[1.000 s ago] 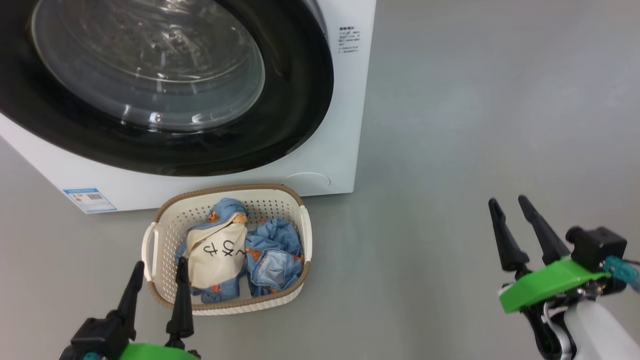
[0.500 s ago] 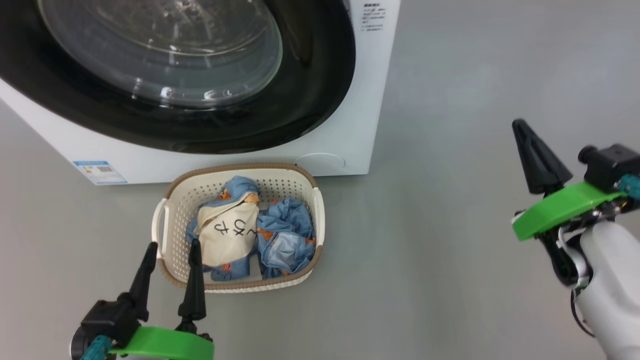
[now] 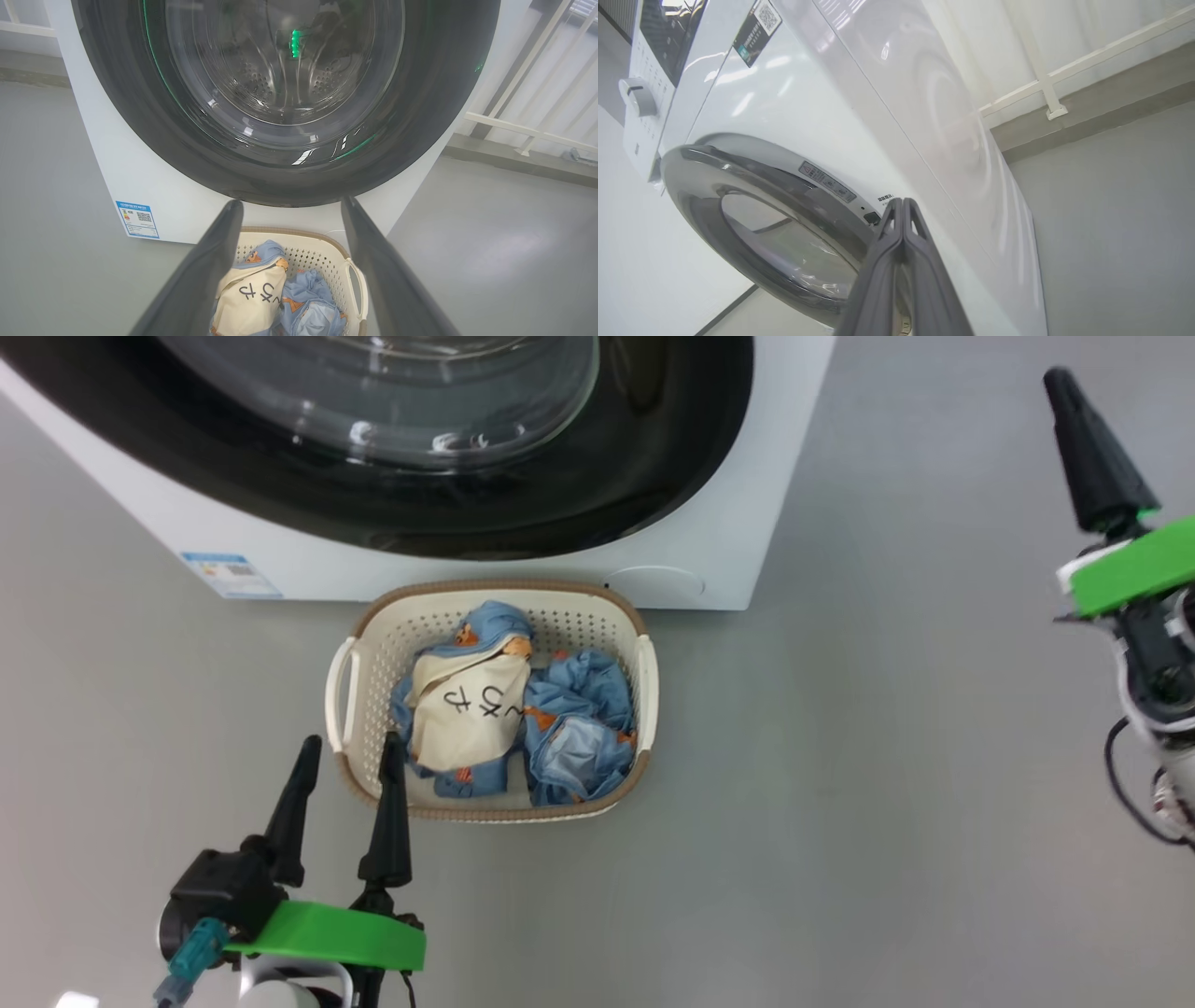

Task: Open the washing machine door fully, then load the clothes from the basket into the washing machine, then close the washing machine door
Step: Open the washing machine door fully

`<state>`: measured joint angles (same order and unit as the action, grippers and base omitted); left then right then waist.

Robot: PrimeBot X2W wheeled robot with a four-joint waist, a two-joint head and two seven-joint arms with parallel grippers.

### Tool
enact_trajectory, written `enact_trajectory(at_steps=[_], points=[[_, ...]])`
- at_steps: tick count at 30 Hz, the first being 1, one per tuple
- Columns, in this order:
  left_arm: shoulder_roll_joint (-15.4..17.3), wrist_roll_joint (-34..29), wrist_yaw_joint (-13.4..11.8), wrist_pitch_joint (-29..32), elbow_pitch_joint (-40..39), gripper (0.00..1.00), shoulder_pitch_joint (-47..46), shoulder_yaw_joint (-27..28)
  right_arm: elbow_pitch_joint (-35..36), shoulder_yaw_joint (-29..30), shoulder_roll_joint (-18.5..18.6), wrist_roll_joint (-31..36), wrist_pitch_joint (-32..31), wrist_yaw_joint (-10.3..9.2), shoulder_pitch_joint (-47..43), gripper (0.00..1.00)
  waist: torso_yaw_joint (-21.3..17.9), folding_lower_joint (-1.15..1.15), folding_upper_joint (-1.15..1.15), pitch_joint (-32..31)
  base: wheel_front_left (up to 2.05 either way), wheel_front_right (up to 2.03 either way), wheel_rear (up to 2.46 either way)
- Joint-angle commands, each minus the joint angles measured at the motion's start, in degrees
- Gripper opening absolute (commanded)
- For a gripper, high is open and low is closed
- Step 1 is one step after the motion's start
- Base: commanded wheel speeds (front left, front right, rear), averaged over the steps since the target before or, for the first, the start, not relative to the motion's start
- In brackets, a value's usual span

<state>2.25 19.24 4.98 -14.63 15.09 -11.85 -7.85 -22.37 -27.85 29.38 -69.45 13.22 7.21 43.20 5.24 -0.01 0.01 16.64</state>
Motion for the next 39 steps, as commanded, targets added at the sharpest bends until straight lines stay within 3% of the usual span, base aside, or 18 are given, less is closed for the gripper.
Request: enact_trajectory(at_steps=[1, 8, 15, 28, 39], points=[[0.63, 0.63, -0.43, -0.37, -1.74, 1.00, -1.60, 1.05, 3.16, -1.22, 2.87, -5.64, -1.70, 0.28, 1.52, 0.00, 2.16, 0.01, -0.01, 2.15, 0.00, 0.00, 0.00], [0.63, 1.77, -0.90, -0.37, -1.96, 1.00, -3.09, -0.43, 9.22, 1.47, 7.57, -23.22, -11.80, 0.28, 4.99, 0.00, 4.62, 0.01, -0.01, 4.40, 0.00, 0.00, 0.00], [0.63, 2.94, -1.21, -0.37, -2.84, 1.00, -4.29, -1.45, 9.67, 8.09, 7.81, -31.85, -26.67, 0.28, 6.93, 0.00, 6.25, 0.01, -0.01, 6.83, 0.00, 0.00, 0.00], [0.63, 4.89, -1.92, -0.37, -4.51, 1.00, -6.73, -4.18, 5.62, 16.36, 3.66, -35.60, -46.62, 0.28, 12.48, 0.00, 8.20, 0.01, -0.01, 11.81, 0.00, 0.00, 0.00], [0.63, 6.86, -2.72, -0.37, -6.92, 1.00, -9.05, -6.37, 1.87, 18.50, 0.81, -32.33, -55.10, 0.28, 20.38, 0.00, 11.05, 0.01, -0.01, 16.63, 0.00, 0.00, 0.00]])
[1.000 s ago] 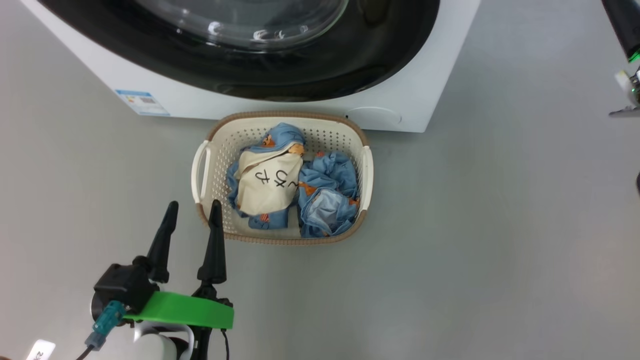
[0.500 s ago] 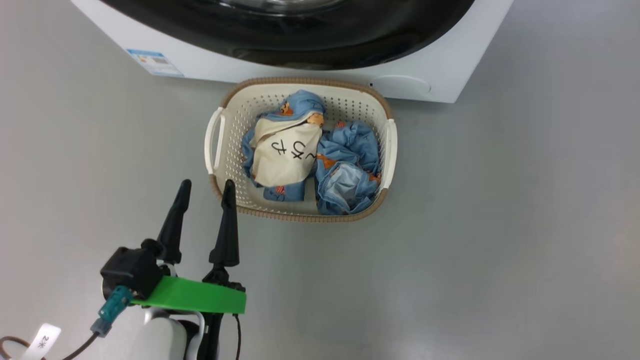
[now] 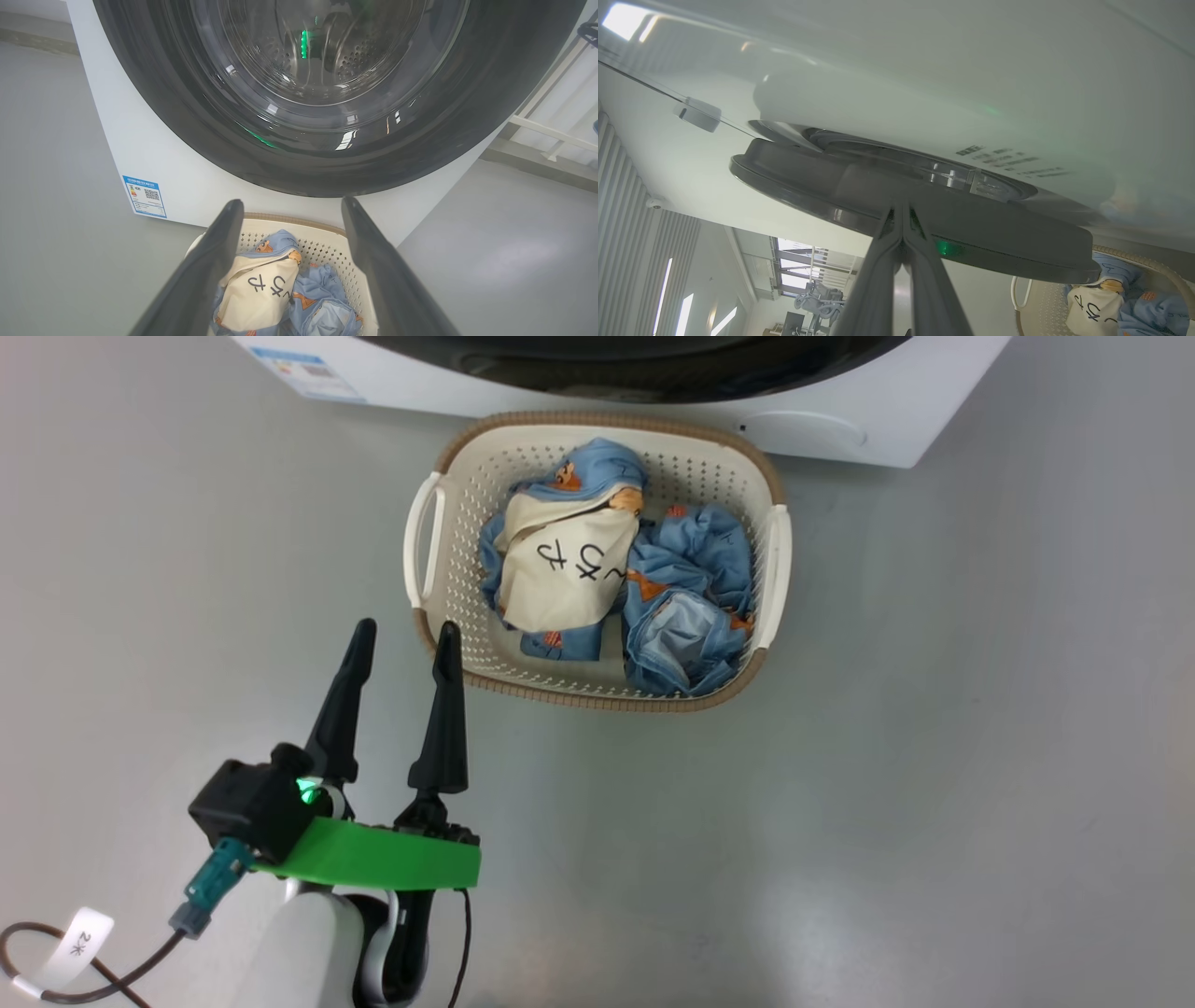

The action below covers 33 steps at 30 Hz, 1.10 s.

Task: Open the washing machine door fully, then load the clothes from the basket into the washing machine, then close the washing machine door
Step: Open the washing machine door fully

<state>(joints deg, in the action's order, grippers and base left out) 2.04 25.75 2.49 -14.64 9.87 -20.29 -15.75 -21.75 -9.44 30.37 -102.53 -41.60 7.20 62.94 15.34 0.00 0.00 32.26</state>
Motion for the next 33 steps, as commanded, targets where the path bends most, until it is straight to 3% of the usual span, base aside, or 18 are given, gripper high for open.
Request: enact_trajectory(at_steps=[1, 18, 33], points=[[0.84, 0.49, -0.33, -0.36, -1.98, 1.00, -0.71, 1.37, 1.01, 0.12, -0.40, 1.14, -0.61, 0.29, 1.31, 0.00, 1.17, 0.00, 0.00, 1.37, 0.00, 0.00, 0.00], [0.84, 2.93, -1.54, -0.36, -4.26, 1.00, -2.07, -0.78, -0.78, -0.58, -3.16, 6.51, -3.98, 0.29, 8.73, 0.00, 3.92, 0.00, 0.00, 5.38, 0.00, 0.00, 0.00], [0.84, 3.17, -1.68, -0.36, -3.78, 1.00, -1.72, -1.14, -0.02, -1.16, -5.24, 8.69, -5.67, 0.29, 6.34, 0.00, 4.02, 0.00, 0.00, 3.11, 0.00, 0.00, 0.00]])
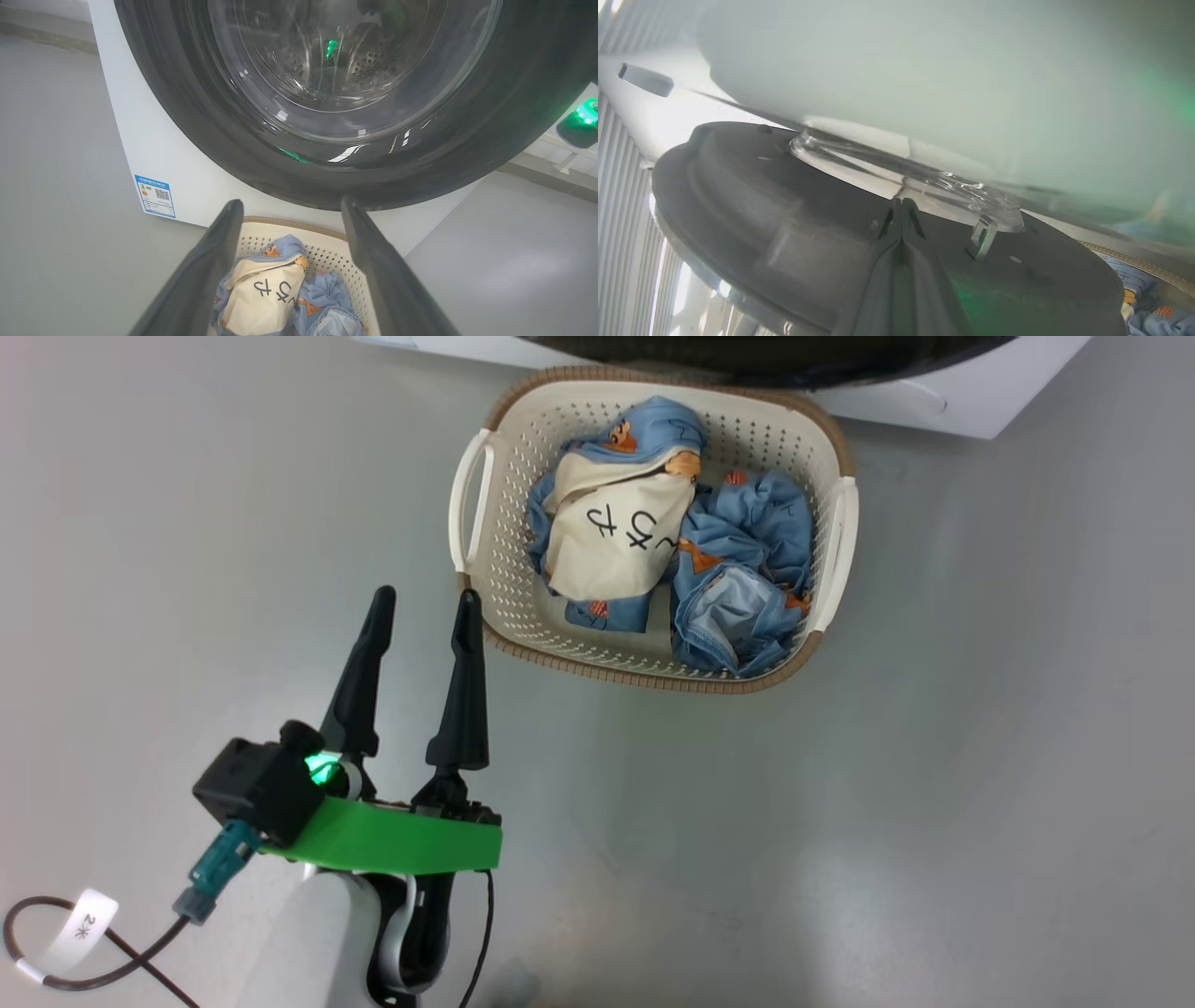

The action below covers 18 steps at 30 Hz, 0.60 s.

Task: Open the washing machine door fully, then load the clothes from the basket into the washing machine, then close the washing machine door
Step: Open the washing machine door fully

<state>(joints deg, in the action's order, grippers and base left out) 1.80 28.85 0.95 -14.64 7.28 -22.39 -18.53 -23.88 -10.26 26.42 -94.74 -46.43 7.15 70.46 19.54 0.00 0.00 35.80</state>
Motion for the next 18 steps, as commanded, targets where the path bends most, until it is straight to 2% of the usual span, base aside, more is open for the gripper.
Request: enact_trajectory(at_steps=[1, 18], points=[[1.08, -0.07, -0.07, -0.36, -1.13, 1.00, 0.51, 1.73, 2.19, -0.46, -1.56, 1.00, -0.93, 0.34, -1.75, 0.00, -0.30, 0.00, 0.00, -0.82, 0.00, 0.00, 0.00], [1.08, -1.81, 0.56, -0.36, -0.09, 1.00, 3.05, 2.92, 4.05, -2.60, -5.88, 2.09, -3.30, 0.34, -10.16, 0.00, -1.61, 0.00, 0.00, -6.87, 0.00, 0.00, 0.00]])
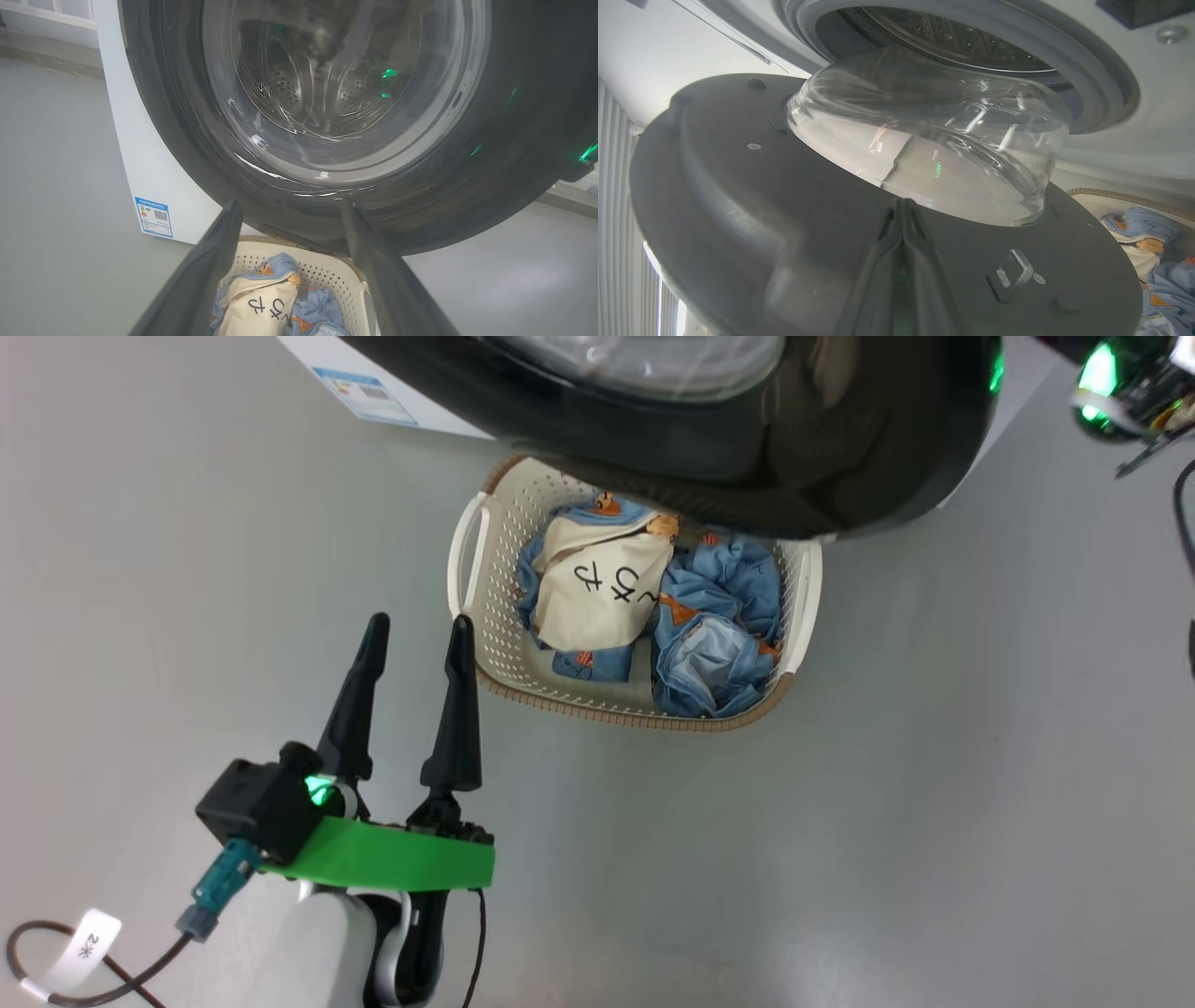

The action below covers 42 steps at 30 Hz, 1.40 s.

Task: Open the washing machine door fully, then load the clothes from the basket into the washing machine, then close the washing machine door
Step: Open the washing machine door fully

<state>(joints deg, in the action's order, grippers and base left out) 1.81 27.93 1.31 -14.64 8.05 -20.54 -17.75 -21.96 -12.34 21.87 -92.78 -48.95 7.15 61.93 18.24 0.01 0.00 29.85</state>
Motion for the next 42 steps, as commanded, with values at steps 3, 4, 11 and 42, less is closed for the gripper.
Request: enact_trajectory(at_steps=[3, 4, 11, 42], points=[[1.07, -1.16, 0.26, -0.36, -0.71, 1.00, 1.78, 2.42, 2.63, -1.01, -1.96, 0.27, -1.47, 0.34, -3.10, 0.00, -0.58, -0.01, 0.00, -2.02, 0.00, 0.00, 0.00], [1.07, -1.26, 0.29, -0.36, -0.66, 1.00, 1.97, 2.52, 2.79, -1.16, -2.18, 0.34, -1.63, 0.34, -3.59, 0.00, -0.69, -0.01, 0.00, -2.40, 0.00, 0.00, 0.00], [1.07, -1.92, 0.52, -0.36, -0.19, 1.00, 3.51, 3.42, 3.85, -2.91, -4.10, 0.77, -3.39, 0.34, -7.59, 0.00, -1.47, -0.01, 0.00, -5.51, 0.00, 0.00, 0.00], [1.07, -4.14, 1.74, -0.36, 0.73, 1.00, 9.19, 5.89, 7.58, -7.61, -11.78, 0.88, -8.98, 0.34, -19.07, 0.00, -0.02, -0.01, 0.00, -13.77, 0.00, 0.00, 0.00]])
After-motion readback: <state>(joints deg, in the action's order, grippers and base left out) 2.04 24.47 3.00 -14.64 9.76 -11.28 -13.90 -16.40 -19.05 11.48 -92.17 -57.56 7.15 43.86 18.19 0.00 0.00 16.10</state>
